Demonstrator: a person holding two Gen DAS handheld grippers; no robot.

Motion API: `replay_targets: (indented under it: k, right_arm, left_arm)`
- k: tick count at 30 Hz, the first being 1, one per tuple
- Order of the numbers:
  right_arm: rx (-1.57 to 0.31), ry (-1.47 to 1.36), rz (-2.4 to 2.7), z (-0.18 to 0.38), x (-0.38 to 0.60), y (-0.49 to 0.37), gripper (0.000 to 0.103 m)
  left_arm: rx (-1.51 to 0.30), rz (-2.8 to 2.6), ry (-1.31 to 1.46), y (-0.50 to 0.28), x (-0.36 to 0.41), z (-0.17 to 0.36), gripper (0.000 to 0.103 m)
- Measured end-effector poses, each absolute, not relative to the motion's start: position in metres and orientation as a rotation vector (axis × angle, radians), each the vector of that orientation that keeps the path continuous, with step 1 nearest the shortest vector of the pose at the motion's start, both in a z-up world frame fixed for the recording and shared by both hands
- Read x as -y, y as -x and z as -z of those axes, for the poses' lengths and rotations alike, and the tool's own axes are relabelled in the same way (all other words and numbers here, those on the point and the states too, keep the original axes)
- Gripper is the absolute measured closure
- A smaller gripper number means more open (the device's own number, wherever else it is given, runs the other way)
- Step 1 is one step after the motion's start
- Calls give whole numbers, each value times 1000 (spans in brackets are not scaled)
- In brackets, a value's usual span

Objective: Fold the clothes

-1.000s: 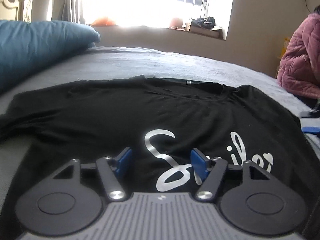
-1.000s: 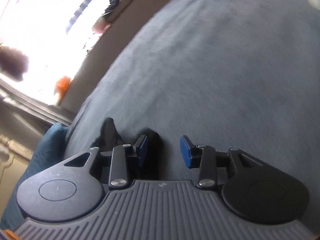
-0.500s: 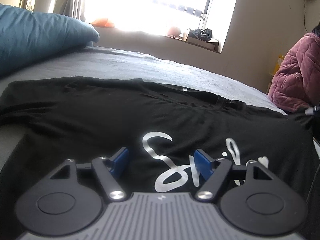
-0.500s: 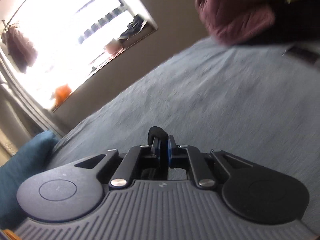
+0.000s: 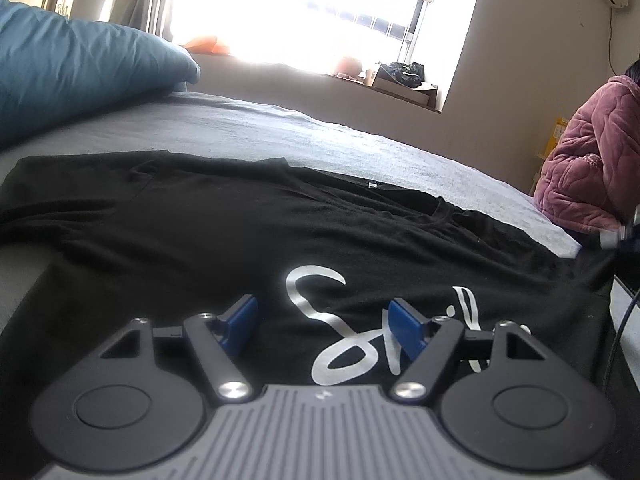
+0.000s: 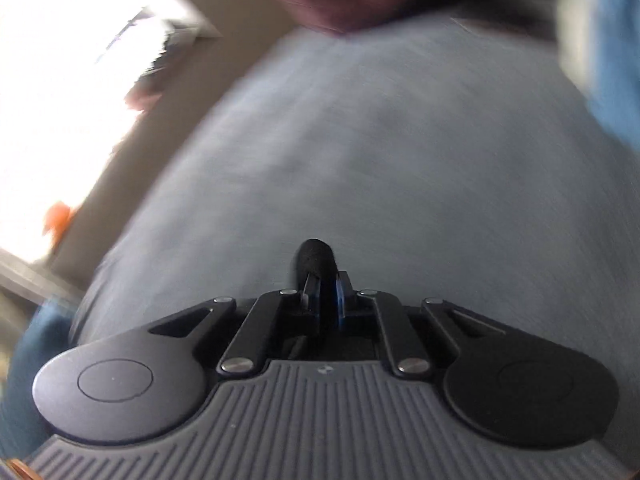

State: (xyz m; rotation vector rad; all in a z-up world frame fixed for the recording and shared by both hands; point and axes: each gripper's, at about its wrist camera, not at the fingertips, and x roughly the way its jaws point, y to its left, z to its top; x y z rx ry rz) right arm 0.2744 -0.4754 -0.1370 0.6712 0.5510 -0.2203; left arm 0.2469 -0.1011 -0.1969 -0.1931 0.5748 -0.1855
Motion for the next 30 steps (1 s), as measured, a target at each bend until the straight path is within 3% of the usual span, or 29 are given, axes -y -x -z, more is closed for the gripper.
replay_targets:
  k: [3,5,7,9,11,20,28,30]
  right_arm:
    - [-559,-233,-154,104,399,-265,97]
    - [-627,0,-296,116,358,-251,96]
    - [-691,228,-427,130,318,-237,87]
    - [-748,458,-555,145,279,-224,67]
    - [-781,596,-638,154,255,-213,62]
    - [-778,233,-464,120,308,-231,58]
    - [-906,-507,-127,154,400,-294,59]
    - [-929,-543,-115,165,400,-304,61]
  left_arm:
    - [-573,185,192,-248,101,198,29]
    - [-572,185,190,-248,101,198,29]
    - [-572,186,192,-248,101,198,29]
    - [-572,188,194,-248,100,198,29]
    - [-571,189,198,-248,99,198,29]
    - [-566,195,211,-249,97,198,29]
    - [-563,197,213,-249,97,199,29]
    - [-562,198,213,-249,96,199,29]
